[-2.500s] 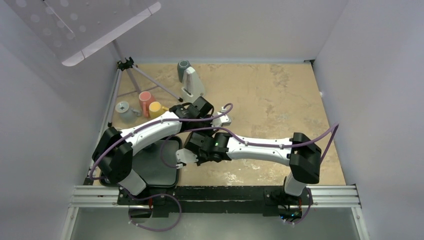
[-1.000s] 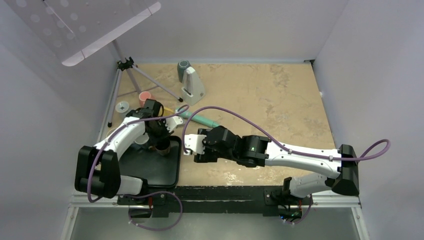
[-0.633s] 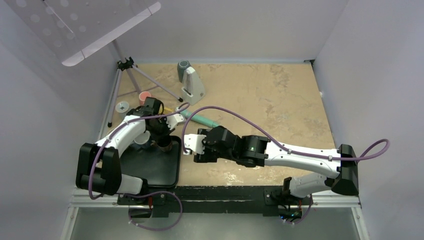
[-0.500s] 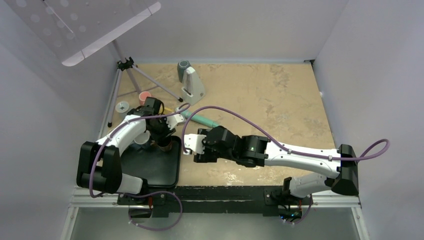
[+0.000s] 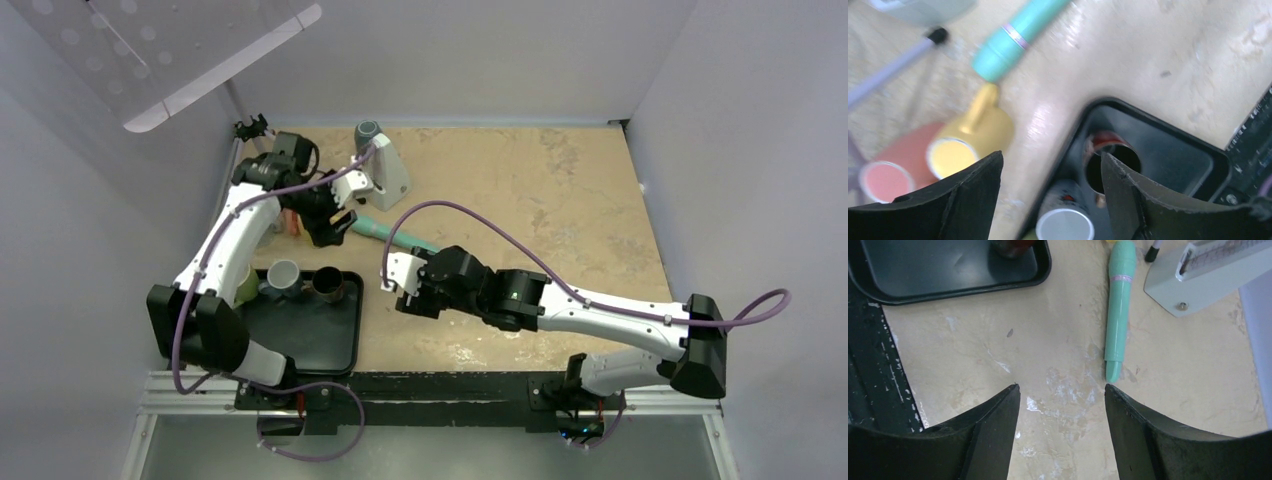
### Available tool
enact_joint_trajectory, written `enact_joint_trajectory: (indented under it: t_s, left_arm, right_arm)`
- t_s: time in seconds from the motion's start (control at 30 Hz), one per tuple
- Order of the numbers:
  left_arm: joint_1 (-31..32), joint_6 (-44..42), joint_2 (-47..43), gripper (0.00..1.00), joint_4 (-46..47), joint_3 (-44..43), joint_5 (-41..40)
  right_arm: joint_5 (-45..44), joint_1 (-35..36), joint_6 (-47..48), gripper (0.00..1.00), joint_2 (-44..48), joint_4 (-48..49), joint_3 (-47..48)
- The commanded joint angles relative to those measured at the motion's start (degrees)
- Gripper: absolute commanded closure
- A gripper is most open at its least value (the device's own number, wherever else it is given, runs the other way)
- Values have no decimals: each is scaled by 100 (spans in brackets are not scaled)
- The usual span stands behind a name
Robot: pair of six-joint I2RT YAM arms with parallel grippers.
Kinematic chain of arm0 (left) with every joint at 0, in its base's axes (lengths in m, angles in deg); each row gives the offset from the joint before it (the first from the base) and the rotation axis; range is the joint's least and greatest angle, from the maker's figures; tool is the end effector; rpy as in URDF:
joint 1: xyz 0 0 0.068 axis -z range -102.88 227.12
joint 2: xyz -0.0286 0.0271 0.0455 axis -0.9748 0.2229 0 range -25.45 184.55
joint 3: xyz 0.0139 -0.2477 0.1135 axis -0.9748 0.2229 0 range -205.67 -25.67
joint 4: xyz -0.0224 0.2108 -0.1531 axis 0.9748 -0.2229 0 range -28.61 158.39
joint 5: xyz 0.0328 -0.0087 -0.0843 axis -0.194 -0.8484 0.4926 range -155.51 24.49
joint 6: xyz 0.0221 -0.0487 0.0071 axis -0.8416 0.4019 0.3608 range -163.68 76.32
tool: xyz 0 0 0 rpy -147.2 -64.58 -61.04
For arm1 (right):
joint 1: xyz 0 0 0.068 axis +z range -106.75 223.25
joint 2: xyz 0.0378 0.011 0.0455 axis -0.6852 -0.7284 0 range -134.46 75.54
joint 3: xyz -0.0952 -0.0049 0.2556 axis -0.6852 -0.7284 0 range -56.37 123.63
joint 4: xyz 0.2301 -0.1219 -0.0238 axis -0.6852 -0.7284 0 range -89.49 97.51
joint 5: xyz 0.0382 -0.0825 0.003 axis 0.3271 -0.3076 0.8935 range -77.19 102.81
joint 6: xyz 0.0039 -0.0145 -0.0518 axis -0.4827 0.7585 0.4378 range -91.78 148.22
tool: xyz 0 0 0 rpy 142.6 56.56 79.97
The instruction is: Turn the mug right side up
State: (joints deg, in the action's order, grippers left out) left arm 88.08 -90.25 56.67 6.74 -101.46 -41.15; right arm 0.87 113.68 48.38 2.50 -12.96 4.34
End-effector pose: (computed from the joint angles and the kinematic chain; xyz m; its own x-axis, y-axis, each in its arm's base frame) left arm 0.2662 -0.0664 0.3090 -0.3897 0.7493 -0.5354 0.8844 0.4667 0.0095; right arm 0.1029 0.2676 0.3133 0.1274 -0.6485 -0.7505 -0.8732 0.2856 -0.3950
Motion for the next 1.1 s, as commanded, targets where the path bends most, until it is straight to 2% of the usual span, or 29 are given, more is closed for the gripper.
enact_joint_trajectory:
  t_s: [0.0, 0.17, 0.23, 0.37, 0.57, 0.63, 0.97, 1.03, 1.07]
  left_arm:
    - [116, -163, 1041, 22, -526, -1215, -226]
    - [550, -1088, 1837, 21, 422, -1370, -1887]
    - [639, -1337, 2156, 21, 569, -1516, -2013]
    - [613, -1727, 2797, 25, 251, -1910, -2311]
    - [602, -2080, 3064, 24, 671, -1621, -2732]
    - [572, -2116, 3201, 27, 699, -1635, -2874]
    - [486, -2107, 3348, 60, 516, -1518, -2802]
    - [486, -2026, 3371, 77, 449, -1546, -2836]
    - [486, -1945, 3351, 90, 414, -1582, -2783]
  right_arm:
    - [213, -352, -370, 34, 352, 619, -284]
    - [449, -601, -434, 34, 517, 672, -483]
    - [465, -635, -417, 34, 499, 632, -502]
    - [452, -636, -528, 35, 409, 452, -421]
    - [597, -636, -684, 34, 446, 527, -440]
    - [596, -636, -668, 35, 400, 489, -393]
    - [568, -636, -559, 34, 469, 425, -319]
    - [542, -644, -555, 34, 474, 438, -314]
    - [528, -645, -552, 34, 467, 432, -302]
